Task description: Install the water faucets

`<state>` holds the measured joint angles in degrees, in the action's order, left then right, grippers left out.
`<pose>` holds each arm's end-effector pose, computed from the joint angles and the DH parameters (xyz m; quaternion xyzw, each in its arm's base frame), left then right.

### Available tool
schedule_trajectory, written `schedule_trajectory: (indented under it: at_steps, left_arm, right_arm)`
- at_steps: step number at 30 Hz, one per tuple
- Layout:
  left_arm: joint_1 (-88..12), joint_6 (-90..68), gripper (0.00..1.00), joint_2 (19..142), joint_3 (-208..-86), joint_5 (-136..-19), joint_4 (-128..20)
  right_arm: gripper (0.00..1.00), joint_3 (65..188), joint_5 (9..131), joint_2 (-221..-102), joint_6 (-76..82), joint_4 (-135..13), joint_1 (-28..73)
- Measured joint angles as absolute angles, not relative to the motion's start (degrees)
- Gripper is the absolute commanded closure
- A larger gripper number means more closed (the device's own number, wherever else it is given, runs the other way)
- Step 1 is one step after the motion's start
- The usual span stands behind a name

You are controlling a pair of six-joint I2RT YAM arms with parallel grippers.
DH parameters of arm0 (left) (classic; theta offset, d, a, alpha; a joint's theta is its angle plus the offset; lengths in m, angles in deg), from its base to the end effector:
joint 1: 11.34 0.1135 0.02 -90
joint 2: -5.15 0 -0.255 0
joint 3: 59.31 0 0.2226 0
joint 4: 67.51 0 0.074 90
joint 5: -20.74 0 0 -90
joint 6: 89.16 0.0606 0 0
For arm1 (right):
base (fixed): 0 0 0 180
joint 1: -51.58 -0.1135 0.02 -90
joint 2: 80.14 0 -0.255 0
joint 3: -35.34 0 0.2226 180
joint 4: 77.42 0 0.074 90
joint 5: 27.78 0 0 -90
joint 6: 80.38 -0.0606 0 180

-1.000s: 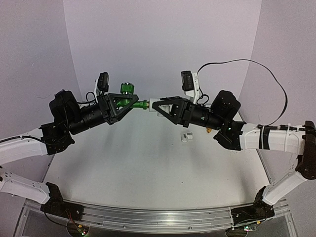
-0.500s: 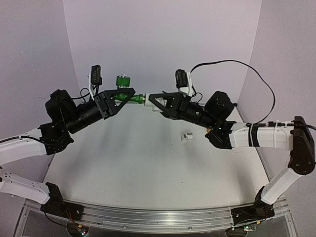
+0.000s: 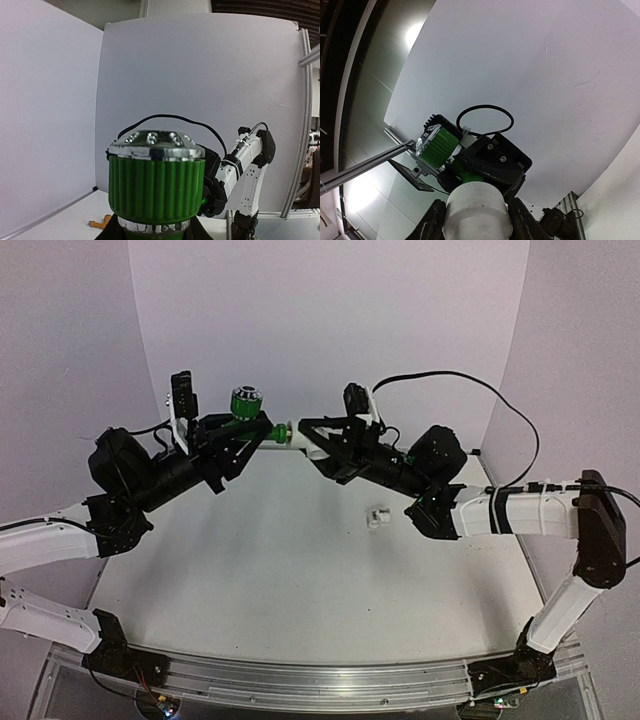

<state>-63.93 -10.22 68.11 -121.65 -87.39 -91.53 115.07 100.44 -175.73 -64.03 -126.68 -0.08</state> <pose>0.1353 -0.2080 0.3905 0.3153 0.4603 -0.5087 0.6557 0.1942 0.3060 0.3734 -0.1975 0.4947 0.8103 0.2443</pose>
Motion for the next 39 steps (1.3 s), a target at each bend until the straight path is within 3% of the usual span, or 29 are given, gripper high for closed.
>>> schedule_trajectory:
  at_steps: [12,17,25,31,35,36,37,39]
  left_arm:
    - [-63.87,22.68,1.00,71.23,-126.94,-96.18,-87.76]
    - [-63.79,40.04,1.00,73.53,-135.86,-96.37,-72.24]
    - [-63.84,59.39,1.00,82.53,-156.25,-92.05,-42.78]
    - [-64.78,72.48,1.00,89.17,-172.57,-86.30,-25.33]
    - [-66.70,78.71,1.00,89.70,-176.79,-81.14,-18.98]
    - [-67.13,80.00,1.00,89.33,-176.81,-79.92,-18.22]
    - [-67.49,81.13,1.00,88.94,-176.70,-78.85,-17.70]
    - [-67.78,81.89,1.00,88.22,-176.03,-77.80,-17.23]
  right_arm:
    - [1.00,115.97,98.38,-176.76,-78.79,-130.31,0.67]
    - [1.00,116.23,95.51,-176.42,-83.84,-128.05,1.73]
    - [1.00,116.53,91.95,-172.23,-90.82,-112.58,4.95]
    - [1.00,121.16,93.34,-169.53,-93.75,-99.62,7.37]
    - [1.00,125.13,96.61,-169.08,-94.37,-92.10,7.78]
    - [0.94,126.01,97.39,-169.05,-94.33,-90.43,7.79]
    - [0.77,126.70,98.04,-169.02,-94.24,-89.08,7.79]
    - [0.34,127.35,98.72,-168.84,-93.71,-87.11,7.77]
